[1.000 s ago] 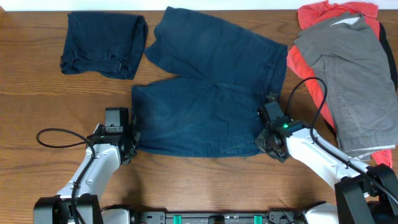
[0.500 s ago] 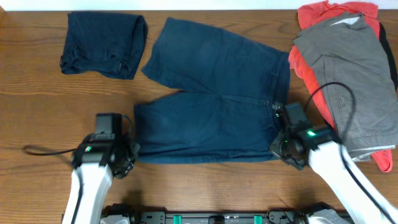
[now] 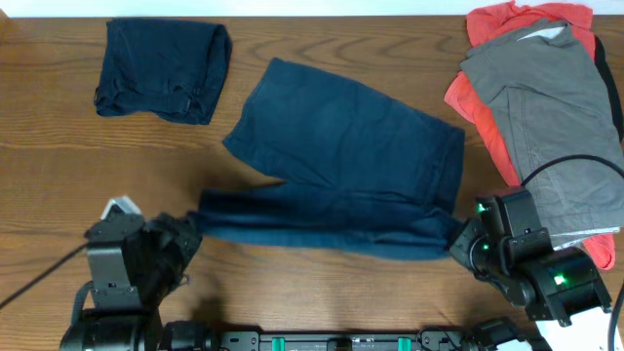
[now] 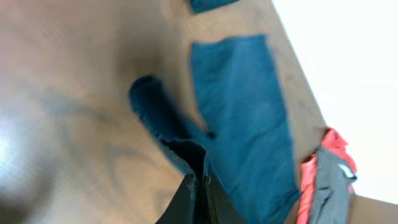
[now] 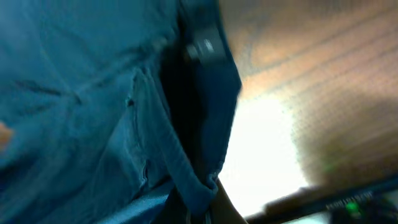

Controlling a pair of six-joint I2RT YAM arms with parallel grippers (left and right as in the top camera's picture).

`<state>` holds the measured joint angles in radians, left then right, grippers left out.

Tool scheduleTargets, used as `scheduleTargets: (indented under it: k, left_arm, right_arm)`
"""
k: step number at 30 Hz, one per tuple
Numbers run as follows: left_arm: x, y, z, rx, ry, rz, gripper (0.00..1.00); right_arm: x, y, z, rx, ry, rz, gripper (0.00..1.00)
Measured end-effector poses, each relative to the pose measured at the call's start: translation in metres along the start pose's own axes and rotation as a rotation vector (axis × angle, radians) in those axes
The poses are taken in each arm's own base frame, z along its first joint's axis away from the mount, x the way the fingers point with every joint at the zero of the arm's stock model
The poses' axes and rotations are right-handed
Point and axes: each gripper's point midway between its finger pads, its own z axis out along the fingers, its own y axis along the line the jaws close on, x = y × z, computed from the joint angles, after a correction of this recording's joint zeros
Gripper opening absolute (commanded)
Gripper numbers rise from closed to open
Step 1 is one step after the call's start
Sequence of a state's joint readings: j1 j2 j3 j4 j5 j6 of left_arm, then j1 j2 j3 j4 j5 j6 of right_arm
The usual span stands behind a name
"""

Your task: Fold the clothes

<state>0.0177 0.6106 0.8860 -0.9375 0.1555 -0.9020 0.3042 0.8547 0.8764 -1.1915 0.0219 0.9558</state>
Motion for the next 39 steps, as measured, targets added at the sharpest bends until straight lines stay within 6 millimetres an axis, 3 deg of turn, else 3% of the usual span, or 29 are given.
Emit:
scheduleTargets:
  k: [5,14,21,25,29,30,31,32,33,39]
  left_arm:
    - [-0.022,-0.027,0.033,0.026,-0.021,0.054,0.06]
    - [-0.050,-0.077,0.162,0.106,0.000,0.129,0.06]
    - [-0.047,-0.101,0.237,0.222,-0.009,0.163,0.06]
    - [-0.042,-0.119,0.263,0.296,-0.054,0.193,0.06]
    - [-0.030,-0.122,0.288,0.313,-0.086,0.212,0.08]
    - [-0.027,-0.121,0.294,0.310,-0.091,0.215,0.17]
    - [-0.023,-0.119,0.300,0.302,-0.098,0.224,0.47]
    - [-0.020,-0.115,0.307,0.294,-0.102,0.225,0.98]
    - [-0.018,-0.113,0.311,0.287,-0.107,0.227,0.98]
    - [-0.023,-0.105,0.321,0.263,-0.146,0.265,0.98]
  right_arm:
    - [-0.023,0.014,0.015,0.017,-0.056,0.009,0.01]
    - [-0.076,0.033,0.067,0.046,-0.106,0.086,0.01]
    - [-0.117,0.041,0.104,0.037,-0.177,0.081,0.01]
    - [-0.143,0.045,0.120,0.036,-0.255,0.063,0.01]
    - [-0.158,0.045,0.135,0.056,-0.302,0.054,0.02]
    - [-0.161,0.045,0.140,0.062,-0.310,0.052,0.11]
    - [-0.163,0.045,0.145,0.064,-0.318,0.052,0.40]
    - [-0.167,0.045,0.151,0.068,-0.330,0.051,0.73]
    - [-0.171,0.046,0.155,0.066,-0.343,0.050,0.99]
    - [-0.186,0.053,0.171,0.060,-0.397,-0.018,0.99]
